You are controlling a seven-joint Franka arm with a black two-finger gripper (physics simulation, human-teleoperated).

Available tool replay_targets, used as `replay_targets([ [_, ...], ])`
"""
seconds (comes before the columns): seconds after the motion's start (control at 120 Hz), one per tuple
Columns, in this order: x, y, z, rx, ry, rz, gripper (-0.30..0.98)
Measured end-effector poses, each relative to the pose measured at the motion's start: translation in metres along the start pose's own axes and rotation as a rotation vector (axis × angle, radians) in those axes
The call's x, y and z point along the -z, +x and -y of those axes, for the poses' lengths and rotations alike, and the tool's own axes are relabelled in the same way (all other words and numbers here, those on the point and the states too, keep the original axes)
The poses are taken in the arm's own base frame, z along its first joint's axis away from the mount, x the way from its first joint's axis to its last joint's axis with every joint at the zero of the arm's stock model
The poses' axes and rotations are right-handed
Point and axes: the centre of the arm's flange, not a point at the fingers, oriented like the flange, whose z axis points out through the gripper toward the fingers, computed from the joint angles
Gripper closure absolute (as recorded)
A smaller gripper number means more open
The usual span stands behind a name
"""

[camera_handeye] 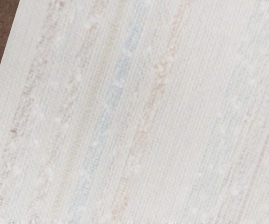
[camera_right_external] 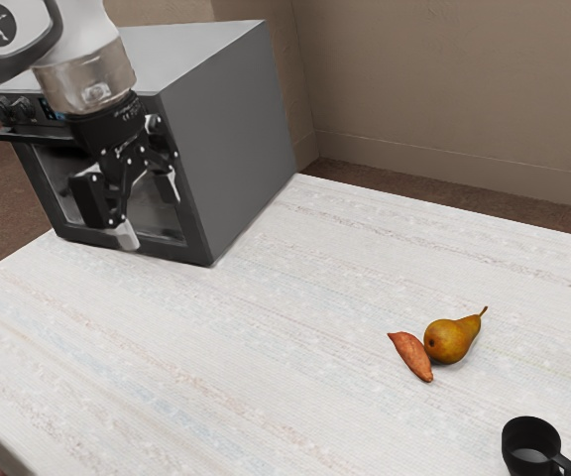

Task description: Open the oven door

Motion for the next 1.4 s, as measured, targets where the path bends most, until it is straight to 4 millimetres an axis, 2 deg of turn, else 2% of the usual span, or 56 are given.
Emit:
replay_targets([
  [0.108,0.001,0.0,0.004,0.056,-0.009,0.005,0.0],
  [0.133,-0.004,0.001,0.003,0.071,0.001,0.004,0.0],
  [0.2,-0.015,0.017,-0.005,0.136,0.014,-0.007,0.0],
  [0.292,-0.009,0.082,-0.03,0.31,-0.052,-0.026,0.0],
  [0.383,-0.01,0.14,-0.069,0.464,-0.126,-0.064,0.0],
  [0.458,-0.008,0.18,-0.087,0.555,-0.184,-0.079,0.0],
  [0.508,0.0,0.197,-0.093,0.595,-0.226,-0.083,0.0],
  [0.558,0.002,0.201,-0.098,0.601,-0.252,-0.085,0.0],
  [0.683,0.001,0.194,-0.103,0.513,-0.266,-0.078,0.0],
  [0.733,0.002,0.198,-0.105,0.484,-0.277,-0.078,0.0],
  [0.8,-0.002,0.217,-0.109,0.468,-0.284,-0.087,0.0],
  [0.9,-0.009,0.262,-0.112,0.471,-0.294,-0.106,0.0],
  [0.958,-0.01,0.274,-0.113,0.454,-0.301,-0.115,0.0],
  [1.108,-0.01,0.268,-0.136,0.325,-0.356,-0.148,0.0],
  [1.233,-0.007,0.273,-0.144,0.211,-0.412,-0.176,0.0],
  [1.4,-0.015,0.265,-0.161,0.059,-0.453,-0.199,0.0],
])
